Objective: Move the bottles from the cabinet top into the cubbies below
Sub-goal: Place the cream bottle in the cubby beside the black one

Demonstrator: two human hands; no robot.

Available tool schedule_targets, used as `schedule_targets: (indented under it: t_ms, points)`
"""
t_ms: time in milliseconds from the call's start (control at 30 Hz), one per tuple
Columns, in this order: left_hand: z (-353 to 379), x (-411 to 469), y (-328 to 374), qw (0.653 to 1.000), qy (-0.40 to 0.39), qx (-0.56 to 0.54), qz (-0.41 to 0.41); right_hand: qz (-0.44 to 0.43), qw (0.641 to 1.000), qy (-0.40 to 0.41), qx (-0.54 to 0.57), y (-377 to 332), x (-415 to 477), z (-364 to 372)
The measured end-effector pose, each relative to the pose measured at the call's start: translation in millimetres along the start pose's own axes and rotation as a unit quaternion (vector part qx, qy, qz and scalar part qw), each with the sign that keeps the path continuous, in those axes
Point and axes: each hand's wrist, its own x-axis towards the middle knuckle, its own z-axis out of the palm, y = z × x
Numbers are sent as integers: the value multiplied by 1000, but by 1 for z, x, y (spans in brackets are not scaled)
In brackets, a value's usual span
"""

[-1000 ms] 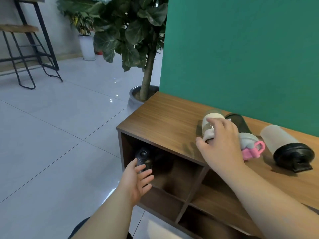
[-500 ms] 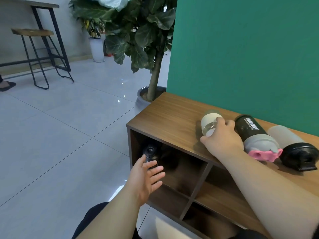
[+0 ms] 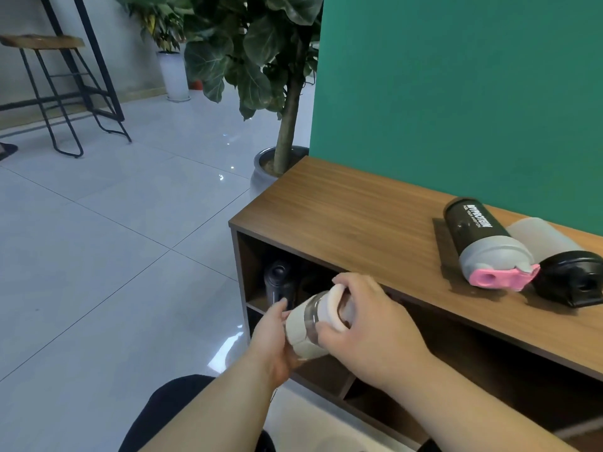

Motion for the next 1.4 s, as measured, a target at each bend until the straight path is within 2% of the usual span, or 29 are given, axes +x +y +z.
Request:
schedule_targets:
  t_ms: [167,333,533,800,1000,1133,1400]
  points:
    - [13,25,-26,997,39,16,-63,88,994,48,52,24,5,58]
    - [26,56,-34,993,79,37,-73,213,958,102,163,54,26,99]
    - [38,90,-45,991,58,17,-122,236,961,91,107,83,51,119]
    - [52,123,-51,986,57,-69,-140,221,971,79,40,96,69,128]
    - [52,134,-49,986,77,-58,-133,241,967,45,64,98,81,129]
    - [51,141,-50,988,60,-71,-127,249,965,39,67,97,85,132]
    - [49,147,-51,988,59,-77,-123,311,941,18,135,97,102,134]
